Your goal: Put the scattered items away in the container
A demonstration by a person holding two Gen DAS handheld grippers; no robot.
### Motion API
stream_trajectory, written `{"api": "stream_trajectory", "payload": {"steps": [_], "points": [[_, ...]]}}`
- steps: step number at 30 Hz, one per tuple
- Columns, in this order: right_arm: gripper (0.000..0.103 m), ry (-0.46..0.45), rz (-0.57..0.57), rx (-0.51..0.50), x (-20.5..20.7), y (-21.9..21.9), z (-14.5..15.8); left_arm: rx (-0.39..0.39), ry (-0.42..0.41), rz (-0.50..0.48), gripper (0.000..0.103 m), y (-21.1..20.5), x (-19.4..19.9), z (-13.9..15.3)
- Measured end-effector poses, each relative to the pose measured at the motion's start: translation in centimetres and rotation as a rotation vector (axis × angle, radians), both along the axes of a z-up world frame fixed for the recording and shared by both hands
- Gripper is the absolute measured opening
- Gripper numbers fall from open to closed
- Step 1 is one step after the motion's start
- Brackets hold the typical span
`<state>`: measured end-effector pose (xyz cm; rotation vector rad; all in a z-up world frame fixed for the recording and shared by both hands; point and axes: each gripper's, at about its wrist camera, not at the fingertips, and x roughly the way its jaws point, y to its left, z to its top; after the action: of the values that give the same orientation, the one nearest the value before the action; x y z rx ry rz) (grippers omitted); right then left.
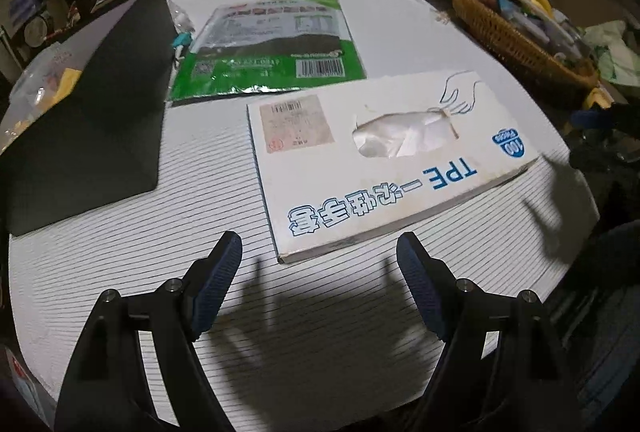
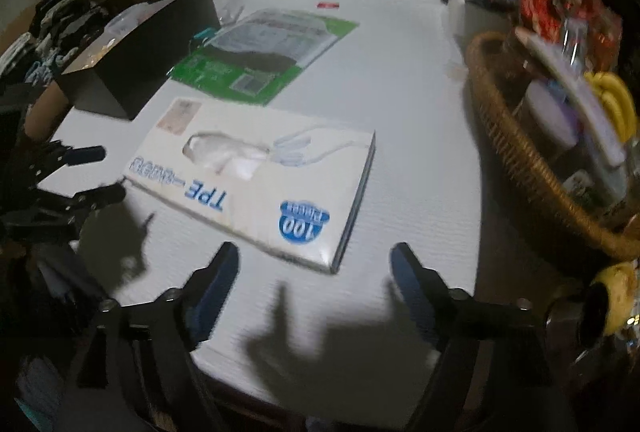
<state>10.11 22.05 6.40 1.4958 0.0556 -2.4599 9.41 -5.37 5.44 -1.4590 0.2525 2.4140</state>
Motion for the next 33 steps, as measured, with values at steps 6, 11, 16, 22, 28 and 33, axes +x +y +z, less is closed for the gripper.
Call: {"api": "stream_trajectory", "payload": {"steps": [6,11,16,22,28,33], "points": [[0.085,-0.082,0.046,-0.022,-1.2,0.2,-3.0,-0.008,-0.024,-0.009,0.078,0.2,-1.3,-1.8],[0.081,-0.105,0.120,0.013,-3.0,-1.2,-4.7,0.003,-0.054,-0.028,0.078,0.6,-2.0,-3.2],[0.061,-0.118,0.137,-0.003,-3.8,-1.6,-5.8,-0.011,-0.031,-0.067,0.074,0.7,-2.5,-3.5],[0.061,-0.089,0.146,0.071,-3.4,-2.1,-5.6,-0.009,-0.033,-0.090,0.070,1.1,-2.3,-3.1],[0.063,-0.097,0.154,0.106,-3.7,-2.0,-5.6,-0.008,-0.033,-0.090,0.070,1.0,-1.6,-2.8],[0.069,-0.069,0.088,-0.001,-3.9,0.2,-2.7,0.057,0.012,-0.011,0.072,-1.4,-1.9,0.5]]}}
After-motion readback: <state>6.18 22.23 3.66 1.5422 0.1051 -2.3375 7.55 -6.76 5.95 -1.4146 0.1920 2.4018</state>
